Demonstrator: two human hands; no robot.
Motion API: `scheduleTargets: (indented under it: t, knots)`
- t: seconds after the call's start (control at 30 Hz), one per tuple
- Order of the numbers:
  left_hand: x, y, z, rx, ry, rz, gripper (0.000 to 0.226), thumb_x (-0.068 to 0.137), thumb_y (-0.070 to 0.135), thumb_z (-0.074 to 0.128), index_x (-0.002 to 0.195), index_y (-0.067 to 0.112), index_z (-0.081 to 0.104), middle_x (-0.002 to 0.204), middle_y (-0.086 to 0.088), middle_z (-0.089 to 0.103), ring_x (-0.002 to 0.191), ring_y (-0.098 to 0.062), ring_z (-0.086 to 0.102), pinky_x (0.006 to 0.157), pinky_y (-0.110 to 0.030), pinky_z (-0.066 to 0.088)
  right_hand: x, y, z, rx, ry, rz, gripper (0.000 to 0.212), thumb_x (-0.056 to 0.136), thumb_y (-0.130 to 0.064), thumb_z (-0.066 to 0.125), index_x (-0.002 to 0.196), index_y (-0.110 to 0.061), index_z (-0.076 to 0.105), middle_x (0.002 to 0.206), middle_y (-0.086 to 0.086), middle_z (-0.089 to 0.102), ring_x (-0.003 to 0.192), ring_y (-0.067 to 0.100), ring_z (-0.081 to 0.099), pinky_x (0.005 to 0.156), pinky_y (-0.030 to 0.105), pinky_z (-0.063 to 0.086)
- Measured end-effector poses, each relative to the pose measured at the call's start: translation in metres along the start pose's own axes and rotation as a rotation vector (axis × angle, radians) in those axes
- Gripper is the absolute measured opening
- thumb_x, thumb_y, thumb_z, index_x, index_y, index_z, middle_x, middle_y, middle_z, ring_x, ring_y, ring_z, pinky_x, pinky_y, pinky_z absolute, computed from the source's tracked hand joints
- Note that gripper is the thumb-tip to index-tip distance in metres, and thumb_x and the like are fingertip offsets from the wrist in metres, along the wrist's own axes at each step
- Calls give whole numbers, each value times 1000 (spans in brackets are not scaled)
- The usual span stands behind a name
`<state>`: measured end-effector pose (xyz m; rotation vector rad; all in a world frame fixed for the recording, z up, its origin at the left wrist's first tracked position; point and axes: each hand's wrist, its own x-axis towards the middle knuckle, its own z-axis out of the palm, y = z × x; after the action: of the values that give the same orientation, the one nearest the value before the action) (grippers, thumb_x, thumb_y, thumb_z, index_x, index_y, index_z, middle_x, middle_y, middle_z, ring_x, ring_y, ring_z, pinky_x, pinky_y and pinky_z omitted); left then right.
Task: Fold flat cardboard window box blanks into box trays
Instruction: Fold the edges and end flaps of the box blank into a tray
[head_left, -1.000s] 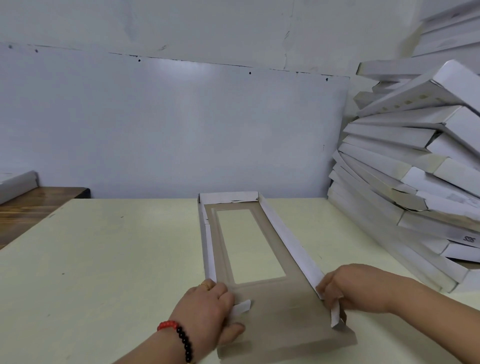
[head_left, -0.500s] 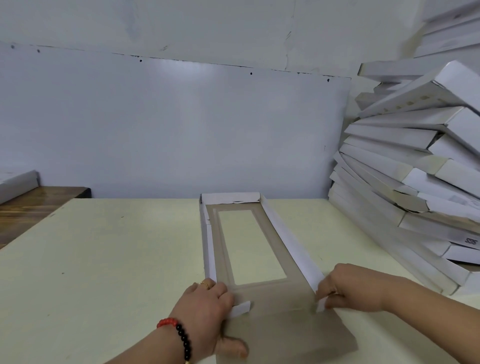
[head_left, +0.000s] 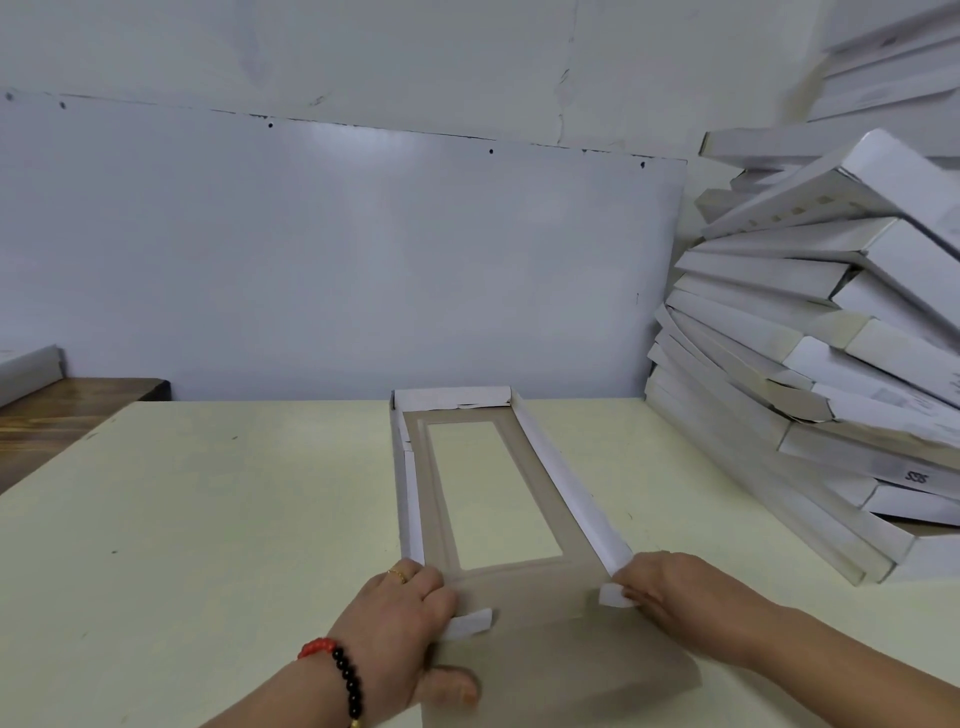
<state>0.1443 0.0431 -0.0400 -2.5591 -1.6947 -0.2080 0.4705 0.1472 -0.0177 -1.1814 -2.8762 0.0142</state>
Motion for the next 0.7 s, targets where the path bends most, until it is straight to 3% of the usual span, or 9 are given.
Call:
scheduleTargets:
  t: [0.1,0.2,0.27,0.33,0.4,0.47,0.57,0.6,0.7]
  knots:
    - [-6,5,0,3,213,46,36,92,52,37,81,24,56,85,9,55,82,-15,56,71,-20,48,-6,0,5,17,38,-53,36,99,-27,33,128,-33,54,119,-12,50,100,7,52,83,16,39]
    - [-7,8,0,-8,288,93,20,86,31,41,71,27,54,74,13,54,68,-8,56,59,-13,45,-15,1,11,1,117,-174,49,96,-62,21,124,-37,51,106,-20,46,84,3,44,79,22,41]
    - [-7,8,0,-50,284,81,21,86,27,39,73,24,56,77,10,52,71,-8,53,61,-13,43,-18,-3,7,1,144,-141,32,102,-42,37,128,-37,54,104,-20,48,82,1,44,77,19,42]
    - [-7,8,2,-184,265,45,27,90,26,32,81,18,56,86,4,45,80,-11,44,68,-14,37,-20,-7,2,112,194,-106,46,92,-7,48,131,-29,60,104,-10,57,80,-3,48,73,13,44]
    - [-7,8,3,-243,256,25,26,92,28,28,90,23,53,88,3,39,84,-10,35,70,-12,30,-21,-7,0,216,237,-117,49,82,5,50,119,-21,70,97,-8,61,75,-13,47,68,7,42]
    - [-5,8,2,-279,264,34,19,93,25,34,95,31,52,85,3,43,84,-6,32,68,-12,33,-19,-9,-2,295,270,-104,41,85,6,53,109,-19,75,94,-15,60,75,-17,51,69,3,40]
    - [-2,5,4,-345,245,8,30,98,23,43,118,39,60,97,9,52,98,-3,39,88,-12,35,-16,-12,1,338,341,-7,39,90,2,59,95,-35,73,85,-30,59,70,-10,57,66,5,41]
    - [-3,3,4,-389,238,-29,29,96,24,46,116,40,59,100,13,52,100,1,40,89,-9,32,-16,-11,4,344,337,24,39,92,-3,59,92,-41,66,76,-28,60,66,-5,57,63,8,41]
    - [-4,5,2,-449,268,-120,21,89,21,55,83,40,46,87,20,50,83,9,43,74,-8,34,-18,-9,10,356,319,70,35,92,-7,53,88,-41,52,72,-18,59,62,3,50,57,20,41]
